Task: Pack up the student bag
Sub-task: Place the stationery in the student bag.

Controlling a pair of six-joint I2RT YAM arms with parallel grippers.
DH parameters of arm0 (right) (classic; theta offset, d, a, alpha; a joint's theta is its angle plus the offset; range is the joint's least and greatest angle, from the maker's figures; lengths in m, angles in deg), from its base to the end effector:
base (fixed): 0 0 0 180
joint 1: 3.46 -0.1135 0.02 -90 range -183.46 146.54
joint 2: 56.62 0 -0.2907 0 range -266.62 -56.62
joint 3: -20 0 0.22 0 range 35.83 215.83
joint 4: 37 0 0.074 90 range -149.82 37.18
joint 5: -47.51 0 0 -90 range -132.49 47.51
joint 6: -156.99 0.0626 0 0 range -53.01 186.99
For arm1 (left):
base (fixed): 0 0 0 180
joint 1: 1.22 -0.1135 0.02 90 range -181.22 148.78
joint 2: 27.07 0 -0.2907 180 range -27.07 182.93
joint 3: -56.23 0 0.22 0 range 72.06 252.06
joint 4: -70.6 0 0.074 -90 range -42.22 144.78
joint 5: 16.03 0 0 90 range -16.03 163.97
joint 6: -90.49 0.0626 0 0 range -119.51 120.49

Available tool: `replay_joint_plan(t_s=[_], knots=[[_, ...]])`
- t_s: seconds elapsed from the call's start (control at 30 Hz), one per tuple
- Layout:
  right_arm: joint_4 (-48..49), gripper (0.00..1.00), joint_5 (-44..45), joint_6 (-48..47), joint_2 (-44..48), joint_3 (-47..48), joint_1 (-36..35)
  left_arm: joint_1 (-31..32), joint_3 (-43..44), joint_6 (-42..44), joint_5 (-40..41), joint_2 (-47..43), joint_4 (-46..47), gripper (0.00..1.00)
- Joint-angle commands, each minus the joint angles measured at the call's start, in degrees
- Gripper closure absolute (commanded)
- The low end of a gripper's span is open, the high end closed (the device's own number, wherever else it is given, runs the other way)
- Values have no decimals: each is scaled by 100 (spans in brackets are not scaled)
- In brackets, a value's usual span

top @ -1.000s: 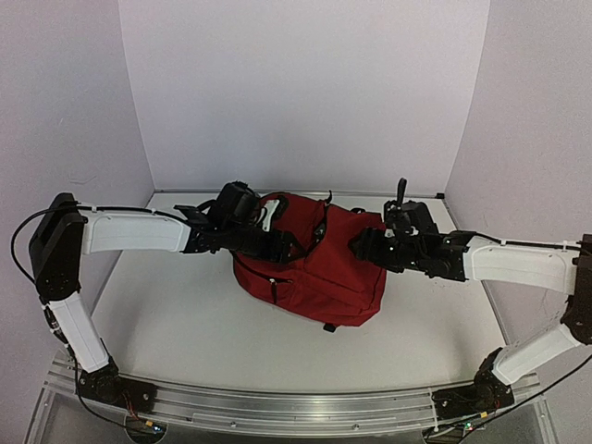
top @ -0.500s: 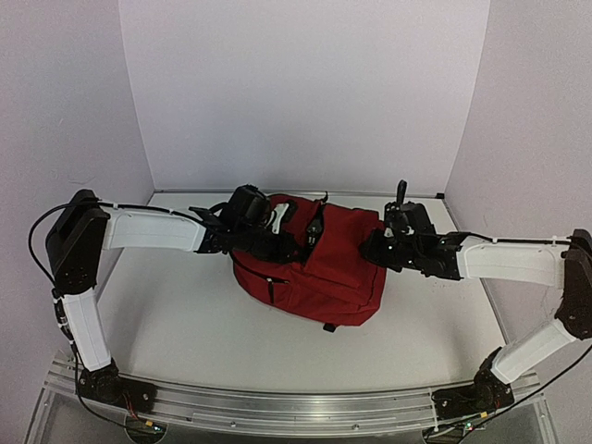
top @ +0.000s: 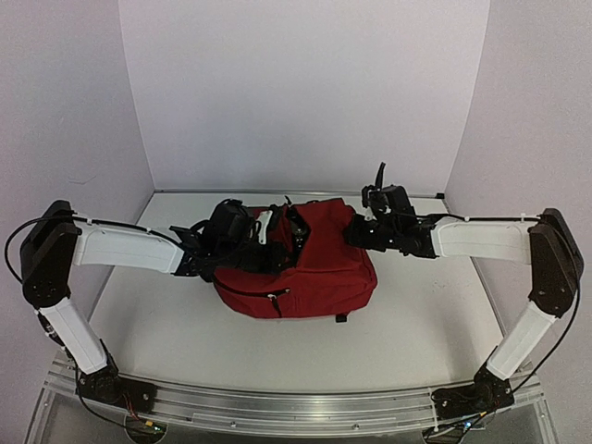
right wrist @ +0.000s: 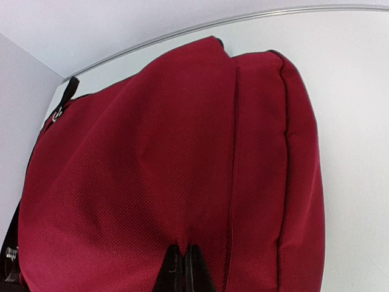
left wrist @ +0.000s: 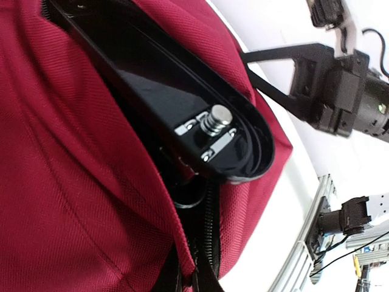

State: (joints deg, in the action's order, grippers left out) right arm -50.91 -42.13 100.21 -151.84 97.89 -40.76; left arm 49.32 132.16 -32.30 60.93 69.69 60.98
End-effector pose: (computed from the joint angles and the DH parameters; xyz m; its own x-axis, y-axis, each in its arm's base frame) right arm 0.2972 0.2259 0.2666 -0.6748 0.1747 -0.7171 -0.2774 0.8404 0.4657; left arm 0.2282 -0.2994 0.2555 -0.7450 0.0749 -0.6628 0.5618 0.6061 -0.5630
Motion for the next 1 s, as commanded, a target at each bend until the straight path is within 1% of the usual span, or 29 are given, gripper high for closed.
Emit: replay_joint_plan(t_s=[0.0,0.03,0.07,0.17,0.23,0.3,0.33,0.47,0.53,0.6,0.67,0.8,0.87,0.97], knots=[[57,97,177,-598,-193,422,108,237,-393,-645,28,-465,346,100],[10,86,164,-669,-127,436,109,237,-462,-743,146,-518,317,98],[-51,74,156,-728,-50,439,108,237,-528,-809,215,-566,294,95],[-390,51,157,-910,336,429,67,237,-686,-896,320,-827,223,83],[-666,39,249,-1000,626,430,-68,238,-685,-899,383,-1010,54,77],[-967,31,297,-1037,838,476,-260,228,-625,-874,457,-1197,-191,70],[-1071,29,300,-1007,914,505,-393,220,-578,-863,473,-1288,-308,66],[-1285,25,459,-759,977,619,-1091,104,-375,-893,346,-1508,-548,51],[-1290,23,456,-604,889,641,-1310,-27,-246,-935,144,-1490,-583,45],[-1288,23,478,-499,745,678,-1500,-149,-148,-970,-57,-1399,-576,41],[-1280,25,547,-442,584,737,-1630,-296,-123,-1089,-288,-1298,-398,40],[-1259,36,650,-363,317,901,-1706,-540,-179,-1353,-735,-1123,225,42],[-1199,40,663,-359,244,947,-1710,-588,-104,-1345,-800,-1016,305,42],[-1128,41,644,-365,95,1048,-1713,-638,67,-1297,-890,-819,277,42]])
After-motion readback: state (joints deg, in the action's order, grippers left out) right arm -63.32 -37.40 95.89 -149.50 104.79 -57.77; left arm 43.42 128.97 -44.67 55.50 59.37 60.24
